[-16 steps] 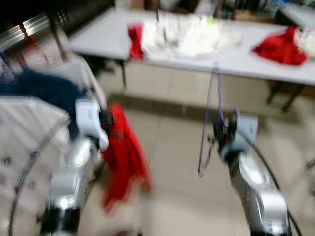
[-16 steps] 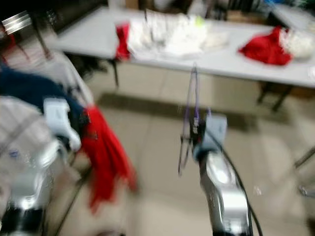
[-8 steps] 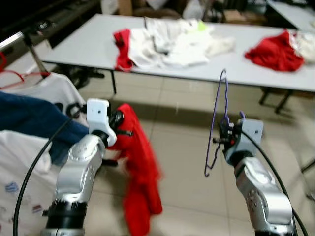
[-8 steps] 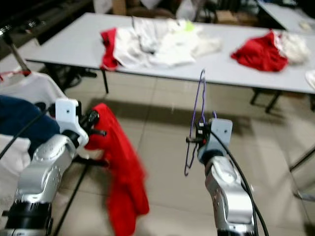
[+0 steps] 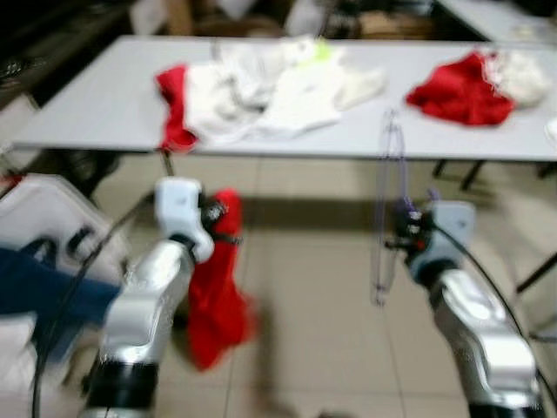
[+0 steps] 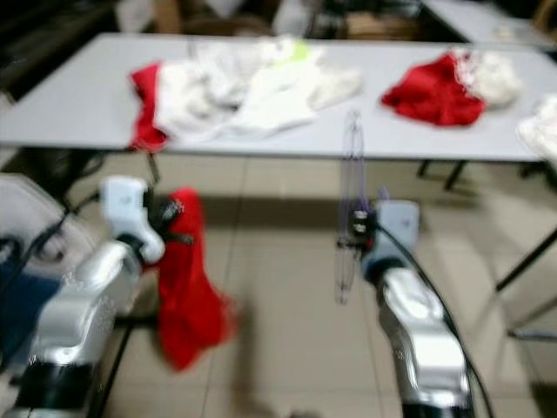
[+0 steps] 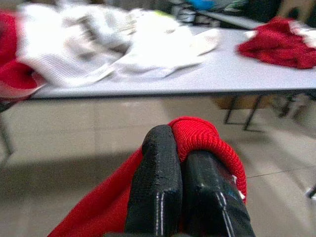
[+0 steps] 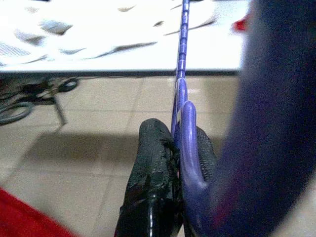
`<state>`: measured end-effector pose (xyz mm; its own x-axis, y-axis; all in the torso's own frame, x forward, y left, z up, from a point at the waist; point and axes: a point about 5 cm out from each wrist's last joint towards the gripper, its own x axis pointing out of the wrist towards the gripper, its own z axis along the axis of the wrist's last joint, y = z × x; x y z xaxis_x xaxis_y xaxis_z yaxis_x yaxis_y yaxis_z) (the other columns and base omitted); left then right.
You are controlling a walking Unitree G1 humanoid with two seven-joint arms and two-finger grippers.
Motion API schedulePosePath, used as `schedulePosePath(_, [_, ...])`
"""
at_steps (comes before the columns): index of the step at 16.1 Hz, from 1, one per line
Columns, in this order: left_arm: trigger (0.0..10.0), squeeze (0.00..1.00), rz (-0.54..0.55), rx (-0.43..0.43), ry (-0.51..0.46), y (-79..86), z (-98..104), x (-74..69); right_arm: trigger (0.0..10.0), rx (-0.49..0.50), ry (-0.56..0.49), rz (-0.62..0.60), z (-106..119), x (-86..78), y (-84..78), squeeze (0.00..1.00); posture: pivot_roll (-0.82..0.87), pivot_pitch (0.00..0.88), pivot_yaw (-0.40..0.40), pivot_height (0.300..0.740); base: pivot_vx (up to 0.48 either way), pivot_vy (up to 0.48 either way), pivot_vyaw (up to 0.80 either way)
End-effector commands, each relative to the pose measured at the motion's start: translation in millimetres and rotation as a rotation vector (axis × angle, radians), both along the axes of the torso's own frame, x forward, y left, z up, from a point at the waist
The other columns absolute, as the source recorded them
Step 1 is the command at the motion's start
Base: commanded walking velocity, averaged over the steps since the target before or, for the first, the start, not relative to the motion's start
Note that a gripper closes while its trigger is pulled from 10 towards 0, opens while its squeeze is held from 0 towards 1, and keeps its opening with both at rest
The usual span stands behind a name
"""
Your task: Hang hanger
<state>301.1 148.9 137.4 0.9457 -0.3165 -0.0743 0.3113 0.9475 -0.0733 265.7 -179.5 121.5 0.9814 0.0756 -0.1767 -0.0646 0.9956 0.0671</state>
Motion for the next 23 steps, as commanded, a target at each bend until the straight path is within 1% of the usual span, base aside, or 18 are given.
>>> schedulePosePath(1, [10.0,0.0,0.025,0.01,-0.036,9.5,8.0,0.9,10.0,0.005,-0.029,0.03,6.6,-0.8,6.5,0.0,-0.11,0.0,0.02,0.74,0.416,0.0,0.0])
schedulePosePath(4, [10.0,0.0,0.003,0.012,-0.041,6.9,9.9,-1.8,10.0,-0.004,-0.021,0.031,4.6,-0.3,2.9,0.0,-0.1,0.004,0.01,0.74,0.417,0.0,0.0])
schedulePosePath(6, [10.0,0.0,0.003,0.017,-0.044,7.4,10.2,-1.7,10.0,-0.009,-0.021,0.042,5.8,1.7,4.0,0.0,-0.1,0.0,0.007,0.74,0.416,0.0,0.0])
schedulePosePath(9, [10.0,0.0,-0.039,0.036,-0.067,2.2,15.4,1.3,10.0,-0.023,-0.034,0.056,8.9,2.0,4.1,0.0,-0.11,0.0,0.012,0.74,0.416,0.0,-0.8])
schedulePosePath(10, [10.0,0.0,-0.086,0.05,-0.088,-3.8,23.7,4.4,10.0,-0.023,-0.064,0.088,14.9,2.5,2.2,0.0,-0.11,0.0,0.014,0.74,0.416,0.0,0.0])
schedulePosePath(12, [10.0,0.0,-0.056,0.023,-0.123,-1.3,38.7,13.1,10.0,-0.042,-0.1,0.191,25.0,3.1,-2.0,0.0,-0.11,0.0,0.016,0.74,0.418,0.0,0.0])
schedulePosePath(13, [10.0,0.0,-0.05,0.019,-0.13,0.2,42.4,15.4,10.0,-0.046,-0.103,0.213,27.1,3.5,-3.9,0.0,-0.11,0.0,0.019,0.74,0.412,0.0,0.0])
schedulePosePath(14, [10.0,0.0,-0.042,0.026,-0.148,3.6,49.7,19.2,10.0,-0.057,-0.11,0.268,32.1,3.4,-6.5,0.0,-0.11,0.0,0.021,0.74,0.412,0.0,0.0])
schedulePosePath(16, [10.0,0.0,-0.01,0.056,-0.202,14.1,73.9,33.2,10.0,-0.107,-0.128,0.501,52.0,-2.5,-9.9,0.0,-0.1,0.0,0.017,0.74,0.418,0.0,0.0])
schedulePosePath(17, [10.0,0.0,0.004,0.075,-0.226,17.9,83.9,39.6,10.0,-0.127,-0.12,0.577,58.9,-5.5,-13.6,0.0,-0.1,0.0,0.015,0.74,0.416,0.0,0.0])
schedulePosePath(18, [10.0,0.0,0.025,0.089,-0.263,24.3,100.6,50.5,10.0,-0.156,-0.105,0.717,69.9,-13.0,-17.3,0.0,-0.1,0.0,0.013,0.74,0.416,0.0,0.0])
schedulePosePath(20, [10.0,0.0,0.068,0.133,-0.339,38.8,132.2,66.5,10.0,-0.221,-0.041,0.899,80.4,-25.8,-24.2,0.0,-0.1,0.0,0.014,0.74,0.416,0.0,0.0])
schedulePosePath(23, [10.0,0.0,0.106,0.171,-0.42,55.9,165.9,76.0,10.0,-0.234,0.036,1.041,85.4,-34.6,-29.9,0.0,-0.1,0.0,0.023,0.74,0.414,0.0,0.0])
